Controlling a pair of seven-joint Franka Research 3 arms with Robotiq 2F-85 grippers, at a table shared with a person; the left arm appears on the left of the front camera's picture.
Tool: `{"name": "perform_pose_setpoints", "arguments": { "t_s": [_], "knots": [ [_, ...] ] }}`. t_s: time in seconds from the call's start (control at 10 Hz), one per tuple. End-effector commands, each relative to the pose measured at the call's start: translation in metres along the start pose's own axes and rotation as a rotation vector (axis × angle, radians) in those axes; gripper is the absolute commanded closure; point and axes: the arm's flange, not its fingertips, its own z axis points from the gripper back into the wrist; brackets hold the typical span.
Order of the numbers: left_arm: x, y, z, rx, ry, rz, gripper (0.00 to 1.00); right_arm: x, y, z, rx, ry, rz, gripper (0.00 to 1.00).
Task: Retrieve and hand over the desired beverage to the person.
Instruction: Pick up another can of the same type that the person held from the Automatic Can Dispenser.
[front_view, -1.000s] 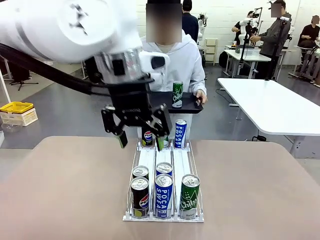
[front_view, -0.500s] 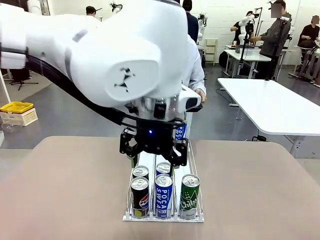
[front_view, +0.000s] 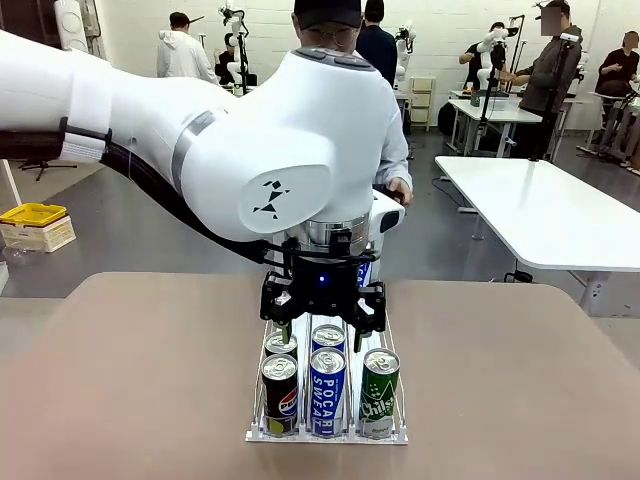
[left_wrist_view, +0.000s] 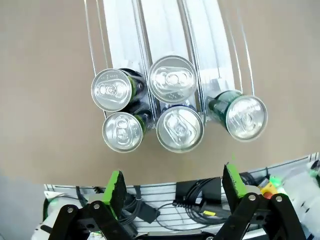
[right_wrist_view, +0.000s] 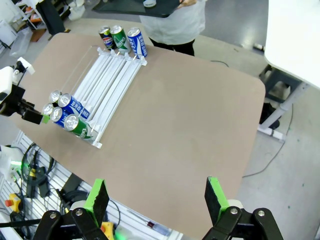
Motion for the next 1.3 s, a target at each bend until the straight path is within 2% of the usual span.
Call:
{"name": "perform_pose_setpoints", "arguments": {
  "t_s": [0.0,0.1,0.3,0.7,1.2],
  "knots": [
    [0.003,-0.004,-0.015,0.014,-0.033,0.117,0.0,0.001,-0.001,-0.001,-0.006,-0.002,-0.005,0.0],
    [0.006,-0.005,-0.023,0.009,-0.031,0.162,0.0,0.001,-0.001,-0.001,-0.006,-0.002,-0.005,0.0],
    [0.012,-0.012,-0.04,-0.015,-0.01,0.158,0.0,0.001,-0.001,-0.001,-0.006,-0.002,-0.005,0.0],
    [0.009,-0.008,-0.058,-0.008,0.041,0.064,0.0,0.001,-0.001,-0.001,-0.006,-0.002,-0.005,0.0],
    [0.009,-0.008,-0.06,-0.041,0.022,-0.001,0.0,0.001,-0.001,-0.001,-0.006,-0.002,-0.005,0.0]
  ]
}}
